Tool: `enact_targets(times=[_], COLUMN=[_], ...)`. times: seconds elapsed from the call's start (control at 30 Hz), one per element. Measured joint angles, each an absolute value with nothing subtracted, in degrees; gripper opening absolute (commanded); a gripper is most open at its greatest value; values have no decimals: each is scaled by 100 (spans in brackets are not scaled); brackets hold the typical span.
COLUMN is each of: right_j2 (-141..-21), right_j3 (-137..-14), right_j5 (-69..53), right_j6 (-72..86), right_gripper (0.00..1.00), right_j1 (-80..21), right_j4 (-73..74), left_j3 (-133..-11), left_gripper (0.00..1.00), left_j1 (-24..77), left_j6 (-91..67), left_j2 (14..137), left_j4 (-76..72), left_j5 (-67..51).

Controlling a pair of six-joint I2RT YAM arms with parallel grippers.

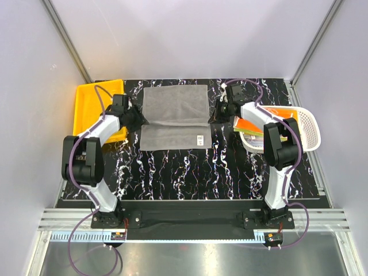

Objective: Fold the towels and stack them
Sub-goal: Fold the towel

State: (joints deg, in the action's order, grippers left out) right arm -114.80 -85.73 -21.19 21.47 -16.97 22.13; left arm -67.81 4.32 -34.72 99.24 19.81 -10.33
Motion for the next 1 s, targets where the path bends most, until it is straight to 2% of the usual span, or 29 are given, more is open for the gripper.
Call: enact_targets(times=[0.2, 0.4, 0.5, 0.87, 1.0], right_j2=[-11483, -11483, -11483, -11483, -11483], right_j3=[-8379, -8346, -8307, -8204, -8204], right_j5=[-2117, -2117, -2115, -2134, -2196], right_j6=[2191, 2237, 2244, 2320, 2349], right_gripper=[0, 0, 0, 0, 0], right_j1=[-1723, -1754, -1756, -1756, -1756], right_j4=[2211, 2193, 2165, 2071, 2036], left_j3=[-6086, -5800, -5793, -6169, -6342], left_gripper=[55, 43, 39, 40, 36], left_j1=[436, 443, 462, 598, 613], left_j6=[-3970, -4442, -4611, -4700, -4676], left_j2=[9450, 9336, 9336, 9904, 10156], left_j4=[1909, 1798, 1798, 1997, 2106], left_j5=[-902, -838, -746, -285, -187])
